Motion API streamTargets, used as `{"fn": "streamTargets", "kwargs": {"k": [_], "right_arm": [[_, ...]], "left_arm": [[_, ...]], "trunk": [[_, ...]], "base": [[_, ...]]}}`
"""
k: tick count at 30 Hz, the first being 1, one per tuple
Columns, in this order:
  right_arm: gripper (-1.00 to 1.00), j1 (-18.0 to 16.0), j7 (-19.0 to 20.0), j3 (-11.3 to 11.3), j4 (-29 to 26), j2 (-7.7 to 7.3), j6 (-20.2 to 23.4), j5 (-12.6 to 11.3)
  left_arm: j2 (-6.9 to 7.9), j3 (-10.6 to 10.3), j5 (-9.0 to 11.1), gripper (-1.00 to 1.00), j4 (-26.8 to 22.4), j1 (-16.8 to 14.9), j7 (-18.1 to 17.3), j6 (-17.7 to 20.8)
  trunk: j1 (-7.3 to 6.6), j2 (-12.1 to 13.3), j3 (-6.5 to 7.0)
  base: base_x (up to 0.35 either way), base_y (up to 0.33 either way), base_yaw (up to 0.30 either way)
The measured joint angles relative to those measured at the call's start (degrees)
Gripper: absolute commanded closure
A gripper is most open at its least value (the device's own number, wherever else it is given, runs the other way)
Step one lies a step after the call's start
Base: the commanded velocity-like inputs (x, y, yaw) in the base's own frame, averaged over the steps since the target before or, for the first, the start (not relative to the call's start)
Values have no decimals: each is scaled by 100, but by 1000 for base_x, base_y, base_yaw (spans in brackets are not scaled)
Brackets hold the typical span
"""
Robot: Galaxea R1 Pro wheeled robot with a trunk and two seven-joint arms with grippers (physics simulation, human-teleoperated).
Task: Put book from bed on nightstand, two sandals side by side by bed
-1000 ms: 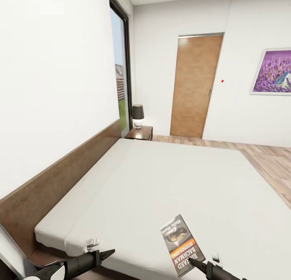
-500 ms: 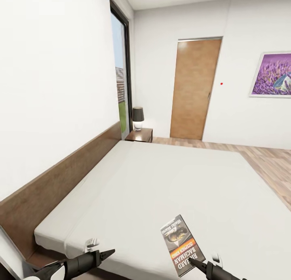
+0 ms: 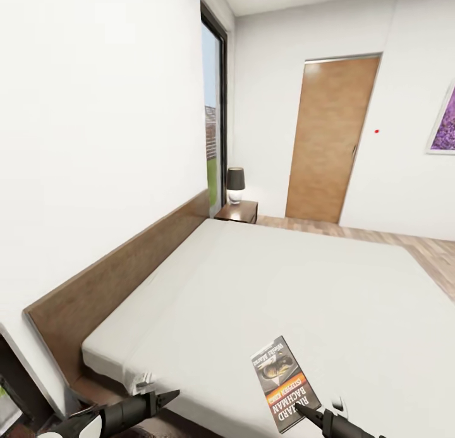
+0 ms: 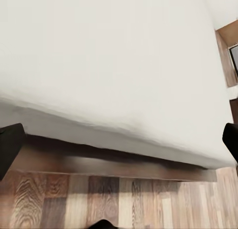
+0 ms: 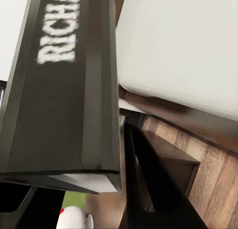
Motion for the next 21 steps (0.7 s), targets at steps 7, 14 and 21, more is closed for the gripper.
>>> {"fn": "streamTargets", "kwargs": {"k": [7,14,21], "right_arm": [[100,-2,-2,3,0,0,0,2],[100,-1,4,14,1,0,-1,4],[100,-1,8,11,0,0,0,-1]], "left_arm": [[0,0,0,-100,1,0,0,0],[-13,-1,-2,-100,0,0,0,0],[-68,1,0,-100,2,1,1,0]], "trunk": [[0,0,0],[0,0,0],[0,0,0]], "base": [[0,0,294],[0,0,291],[0,-44,280]]}}
